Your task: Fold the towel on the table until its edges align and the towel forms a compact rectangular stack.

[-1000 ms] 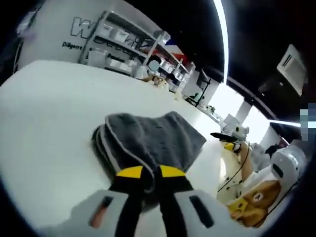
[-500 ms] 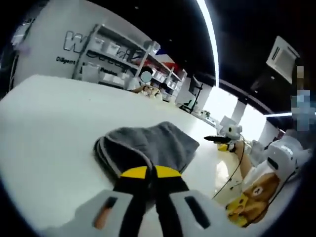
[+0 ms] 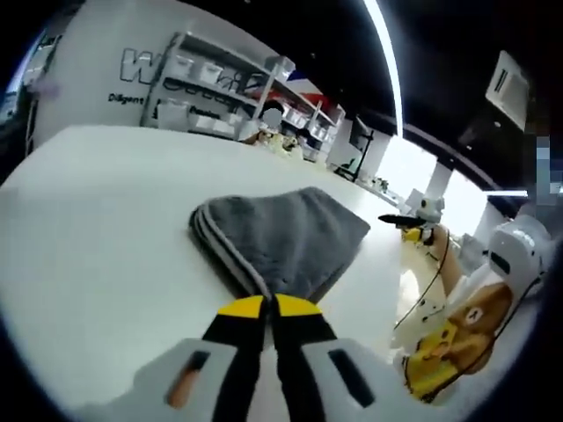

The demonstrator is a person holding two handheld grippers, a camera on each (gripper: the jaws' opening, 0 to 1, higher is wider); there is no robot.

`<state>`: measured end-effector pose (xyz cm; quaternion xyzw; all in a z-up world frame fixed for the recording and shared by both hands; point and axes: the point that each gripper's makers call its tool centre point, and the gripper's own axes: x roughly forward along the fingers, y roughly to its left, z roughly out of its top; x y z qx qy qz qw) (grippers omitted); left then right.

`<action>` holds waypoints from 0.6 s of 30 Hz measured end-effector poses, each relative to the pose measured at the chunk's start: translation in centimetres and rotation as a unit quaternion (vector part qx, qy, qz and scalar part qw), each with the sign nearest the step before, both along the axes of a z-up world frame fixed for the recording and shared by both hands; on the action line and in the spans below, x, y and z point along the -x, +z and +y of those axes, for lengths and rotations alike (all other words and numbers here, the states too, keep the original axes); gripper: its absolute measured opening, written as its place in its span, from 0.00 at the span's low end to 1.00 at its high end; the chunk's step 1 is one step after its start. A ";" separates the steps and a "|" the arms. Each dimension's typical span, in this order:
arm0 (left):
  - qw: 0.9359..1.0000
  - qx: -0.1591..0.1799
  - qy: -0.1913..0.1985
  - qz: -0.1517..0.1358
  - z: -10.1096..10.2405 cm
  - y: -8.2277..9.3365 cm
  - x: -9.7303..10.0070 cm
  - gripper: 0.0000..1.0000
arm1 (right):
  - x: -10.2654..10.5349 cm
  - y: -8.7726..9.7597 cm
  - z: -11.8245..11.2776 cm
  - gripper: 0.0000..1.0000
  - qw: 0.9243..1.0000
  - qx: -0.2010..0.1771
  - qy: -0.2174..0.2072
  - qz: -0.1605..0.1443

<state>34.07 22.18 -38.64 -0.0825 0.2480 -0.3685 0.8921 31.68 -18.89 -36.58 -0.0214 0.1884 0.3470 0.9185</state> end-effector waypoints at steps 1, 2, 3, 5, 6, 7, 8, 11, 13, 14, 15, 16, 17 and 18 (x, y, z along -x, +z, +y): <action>1.000 0.000 0.000 -0.001 0.0 0.1 0.0 0.05 | 0.0 0.0 0.0 0.95 1.000 0.000 0.000 0.000; 1.000 0.001 0.000 -0.002 0.1 0.2 0.0 0.05 | 0.0 0.1 0.0 0.95 1.000 0.001 0.000 -0.001; 1.000 0.001 0.000 -0.003 0.1 0.2 0.0 0.05 | 0.1 0.1 -0.1 0.95 1.000 0.001 0.000 -0.001; 1.000 -0.003 0.001 -0.003 0.1 0.2 0.0 0.05 | 0.1 0.1 -0.1 0.95 1.000 0.002 0.000 -0.001; 1.000 -0.003 0.000 -0.003 0.0 0.1 0.0 0.05 | 0.1 0.1 -0.1 0.95 1.000 0.003 0.000 -0.001; 1.000 -0.003 0.000 -0.003 -0.1 0.1 0.0 0.05 | 0.1 0.1 -0.1 0.95 1.000 0.003 0.000 0.000; 1.000 -0.001 0.000 -0.005 -0.1 0.2 0.1 0.05 | 0.1 0.0 -0.2 0.95 1.000 0.003 0.000 0.000; 1.000 0.000 0.003 -0.011 -0.1 0.5 0.0 0.06 | 0.1 -0.1 -0.2 0.95 1.000 0.003 0.000 0.001; 1.000 -0.008 0.007 -0.016 0.2 0.7 0.2 0.09 | 0.2 -0.1 -0.2 0.95 1.000 0.003 0.001 0.001; 1.000 -0.013 0.007 -0.019 0.3 0.8 0.3 0.12 | 0.2 0.0 -0.2 0.95 1.000 0.003 0.001 0.000; 1.000 -0.018 0.009 -0.024 0.5 1.0 0.4 0.14 | 0.2 0.0 -0.2 0.95 1.000 0.002 0.001 0.000; 0.999 -0.020 0.012 -0.031 0.6 1.3 0.6 0.15 | 0.3 0.1 -0.3 0.95 1.000 0.001 0.000 -0.001; 0.999 -0.022 0.015 -0.040 0.9 1.7 0.9 0.17 | 0.3 0.1 -0.4 0.95 1.000 0.001 -0.001 -0.001; 0.998 -0.024 0.018 -0.048 1.1 2.1 1.0 0.19 | 0.3 0.1 -0.5 0.95 1.000 0.001 -0.003 -0.002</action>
